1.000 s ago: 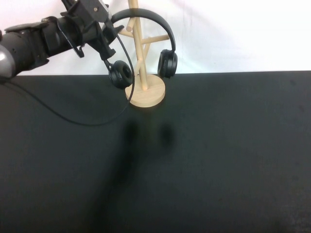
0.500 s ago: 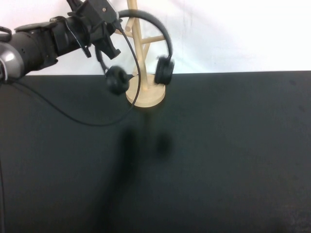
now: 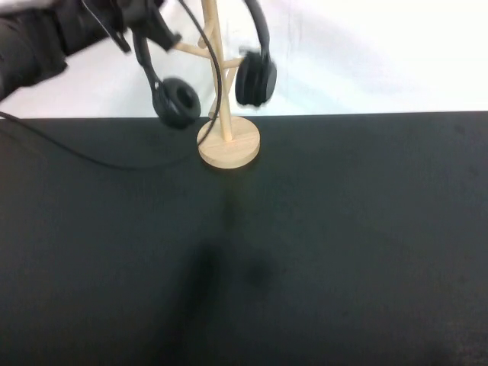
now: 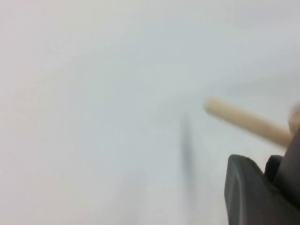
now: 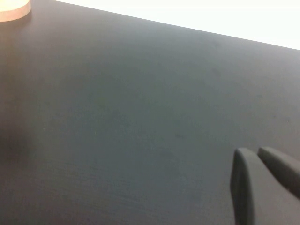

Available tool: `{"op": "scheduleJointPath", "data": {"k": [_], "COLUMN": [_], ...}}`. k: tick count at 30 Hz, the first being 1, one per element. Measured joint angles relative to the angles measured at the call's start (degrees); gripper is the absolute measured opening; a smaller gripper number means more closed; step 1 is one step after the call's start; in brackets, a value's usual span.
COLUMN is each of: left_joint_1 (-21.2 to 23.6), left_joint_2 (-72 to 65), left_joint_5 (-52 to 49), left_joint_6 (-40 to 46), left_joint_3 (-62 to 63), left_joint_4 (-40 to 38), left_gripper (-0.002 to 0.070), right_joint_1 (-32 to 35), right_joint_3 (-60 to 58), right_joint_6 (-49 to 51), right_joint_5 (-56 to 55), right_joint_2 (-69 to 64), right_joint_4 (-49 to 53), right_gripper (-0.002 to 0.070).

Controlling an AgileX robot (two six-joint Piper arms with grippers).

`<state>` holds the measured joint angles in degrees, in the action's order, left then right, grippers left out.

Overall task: Take out the headphones from the headphone stand
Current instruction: Place the headphones on the table

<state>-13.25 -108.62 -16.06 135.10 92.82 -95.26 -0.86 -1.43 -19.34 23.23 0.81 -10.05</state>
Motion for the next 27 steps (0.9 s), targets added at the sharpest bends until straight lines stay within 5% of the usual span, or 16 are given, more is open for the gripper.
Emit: {"op": "scheduleJointPath", "data": {"k": [6,10,16,20,27], "left_joint_1": [0.0,0.0,-0.4,-1.6,-8.4], "left_joint_2": [7.6,12.0,13.1,13.1,10.9], "left_joint_5": [-4.3,-20.3,-43.9,-48.7,-36.1], "left_joint_6": [-32.1,-61.9,-95.1,-106.4,-110.6], "left_joint_3": [0.0,0.0,0.0,-1.7,-12.3], "left_joint_4": [20.7,41.9,64.0,75.5,80.2], "left_gripper": [0.0045,0.0045,0.0045,0.0045,0.0045], "right_joint_1": [0.0,0.0,0.0,0.0,0.0], "right_joint_3": [0.0,0.0,0.0,0.0,0.0], "right_joint_6": [0.0,0.0,0.0,0.0,0.0], "right_joint_5": [0.0,0.0,0.0,0.0,0.0], "right_joint_2": [0.0,0.0,0.0,0.0,0.0], "right_joint_4": [0.0,0.0,0.0,0.0,0.0], "right_gripper": [-0.0008,-0.0008,-0.0008,-0.0008,-0.0008]}}
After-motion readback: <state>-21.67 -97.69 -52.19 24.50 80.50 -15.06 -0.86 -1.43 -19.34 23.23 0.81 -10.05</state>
